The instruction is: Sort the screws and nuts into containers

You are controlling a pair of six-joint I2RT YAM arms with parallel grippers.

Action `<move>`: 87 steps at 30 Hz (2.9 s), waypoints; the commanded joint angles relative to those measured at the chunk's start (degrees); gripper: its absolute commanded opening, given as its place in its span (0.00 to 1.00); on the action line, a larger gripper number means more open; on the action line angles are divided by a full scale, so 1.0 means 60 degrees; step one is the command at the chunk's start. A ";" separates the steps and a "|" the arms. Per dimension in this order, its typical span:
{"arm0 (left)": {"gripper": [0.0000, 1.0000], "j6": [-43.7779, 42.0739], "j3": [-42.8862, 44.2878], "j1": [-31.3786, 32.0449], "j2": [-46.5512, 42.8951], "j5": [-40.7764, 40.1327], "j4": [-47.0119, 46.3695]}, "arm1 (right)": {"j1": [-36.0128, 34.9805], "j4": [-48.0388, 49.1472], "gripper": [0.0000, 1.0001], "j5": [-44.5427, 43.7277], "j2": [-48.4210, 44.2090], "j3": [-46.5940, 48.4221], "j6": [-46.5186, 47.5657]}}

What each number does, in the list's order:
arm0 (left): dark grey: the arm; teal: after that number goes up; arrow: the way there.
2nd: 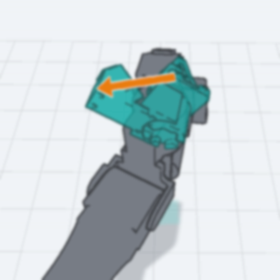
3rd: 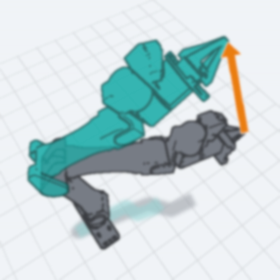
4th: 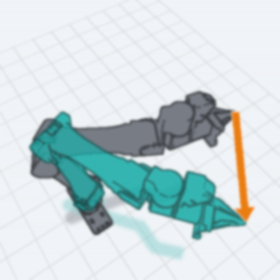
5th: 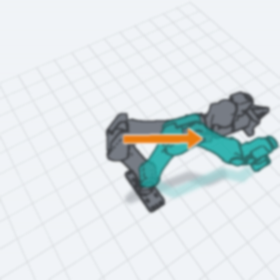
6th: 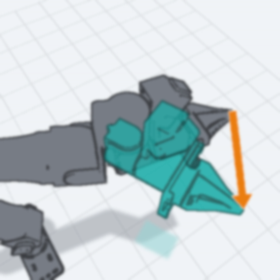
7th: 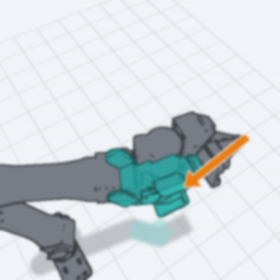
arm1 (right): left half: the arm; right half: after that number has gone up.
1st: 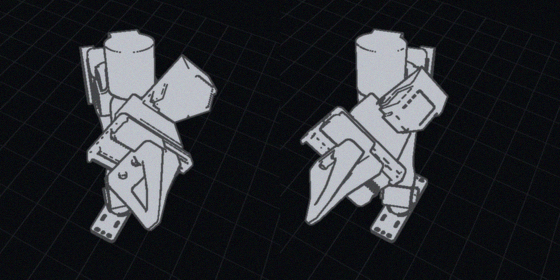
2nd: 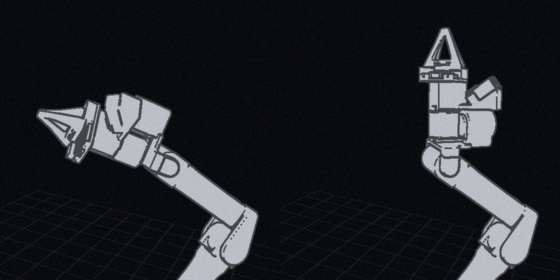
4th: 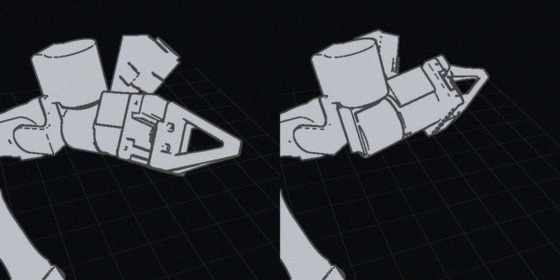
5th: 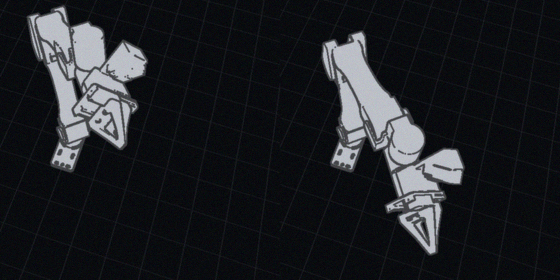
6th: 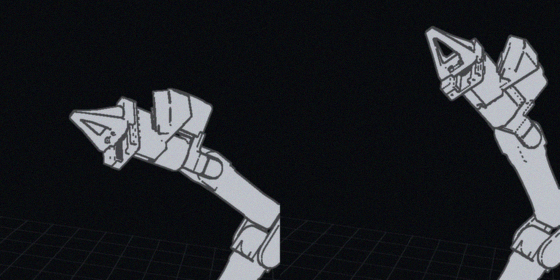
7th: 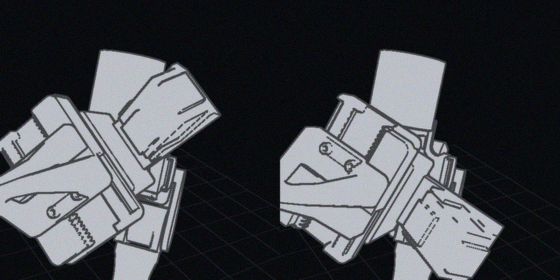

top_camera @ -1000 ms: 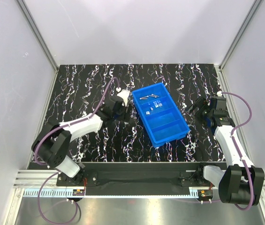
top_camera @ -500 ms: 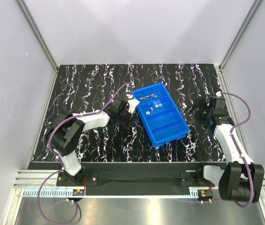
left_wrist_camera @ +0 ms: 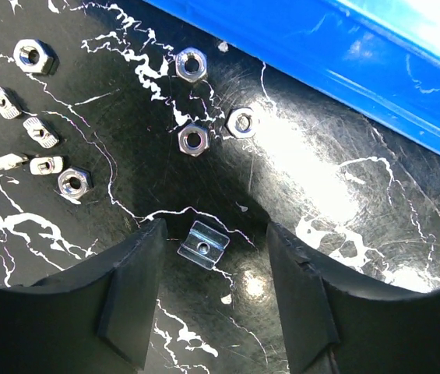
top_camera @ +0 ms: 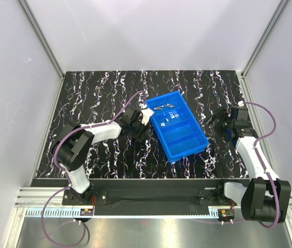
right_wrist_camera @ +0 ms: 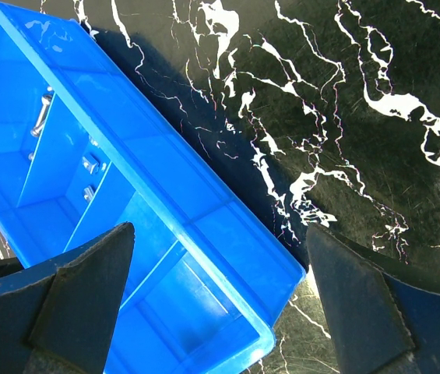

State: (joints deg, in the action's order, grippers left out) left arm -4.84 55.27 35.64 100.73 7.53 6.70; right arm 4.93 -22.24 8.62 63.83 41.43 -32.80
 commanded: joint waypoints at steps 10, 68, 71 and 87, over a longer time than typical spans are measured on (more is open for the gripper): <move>0.41 0.0353 0.0427 -0.0022 0.0379 -0.0273 0.0728 | -0.0030 0.0001 1.00 -0.0060 -0.0077 0.0243 0.0163; 0.75 0.3267 0.3726 0.2044 -0.0554 -0.2630 -0.1263 | -0.0031 0.0088 1.00 0.0188 -0.0165 0.0346 0.0149; 0.78 0.3866 0.2716 0.1898 -0.1785 -0.3699 -0.1176 | -0.0045 0.0103 1.00 0.0203 -0.0165 0.0346 0.0149; 0.74 0.6374 0.0983 0.0478 -0.1101 -0.6352 0.0275 | -0.0030 0.0264 1.00 0.0394 -0.0033 0.0258 0.0090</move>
State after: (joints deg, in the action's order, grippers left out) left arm 31.62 56.34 39.97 92.88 -23.79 8.45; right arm 4.93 -22.15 10.20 63.88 41.47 -32.82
